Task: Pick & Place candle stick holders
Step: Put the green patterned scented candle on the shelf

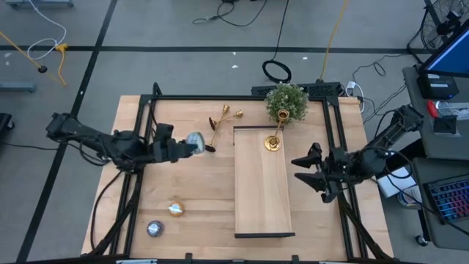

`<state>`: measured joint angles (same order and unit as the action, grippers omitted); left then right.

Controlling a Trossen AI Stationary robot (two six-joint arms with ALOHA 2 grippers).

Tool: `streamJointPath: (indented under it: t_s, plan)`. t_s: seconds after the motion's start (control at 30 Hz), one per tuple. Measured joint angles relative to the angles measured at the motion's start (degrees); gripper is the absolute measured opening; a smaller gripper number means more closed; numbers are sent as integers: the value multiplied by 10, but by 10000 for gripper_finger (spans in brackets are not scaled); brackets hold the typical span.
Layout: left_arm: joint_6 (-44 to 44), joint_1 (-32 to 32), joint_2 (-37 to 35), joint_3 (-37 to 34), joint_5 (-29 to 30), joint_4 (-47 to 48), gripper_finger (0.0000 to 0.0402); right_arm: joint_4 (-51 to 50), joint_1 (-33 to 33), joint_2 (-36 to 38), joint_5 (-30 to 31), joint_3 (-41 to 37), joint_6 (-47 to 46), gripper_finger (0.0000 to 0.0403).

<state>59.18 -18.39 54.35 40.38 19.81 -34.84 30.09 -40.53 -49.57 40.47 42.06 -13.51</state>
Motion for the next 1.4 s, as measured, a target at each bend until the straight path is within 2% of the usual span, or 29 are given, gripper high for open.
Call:
streamJointPath:
  t_s: [0.07, 0.2, 0.3, 0.4, 0.57, 0.7, 0.83, 1.0, 1.13, 1.23, 1.4]
  plan:
    - [-1, 0, 28, 0, -15, -70, 291, -2, 0, -10, 0, 4, 18, 212]
    - [83, 0, 92, 0, -34, -137, 291, -67, 0, -43, 1, 48, 52, 212]
    - [136, 0, 144, 0, -53, -180, 291, -204, 0, -78, 22, 118, 49, 212]
    - [160, 0, 198, 0, -86, -266, 291, -361, 0, -122, 45, 204, 39, 212]
    - [160, 0, 281, 20, -139, -411, 291, -525, 2, -194, 76, 330, 40, 212]
    - [136, 0, 345, 62, -192, -490, 291, -588, 13, -235, 76, 398, 57, 212]
    - [112, 6, 407, 124, -233, -528, 291, -628, 23, -267, 75, 453, 69, 221]
    - [67, 13, 477, 224, -256, -547, 291, -595, 31, -288, 76, 497, 114, 248]
    - [19, 20, 511, 328, -304, -547, 291, -508, 21, -291, 77, 501, 211, 263]
    - [-10, 26, 523, 396, -344, -549, 291, -454, 15, -291, 77, 501, 252, 269]
    - [-20, 36, 526, 459, -384, -536, 291, -307, 7, -292, 69, 501, 324, 272]
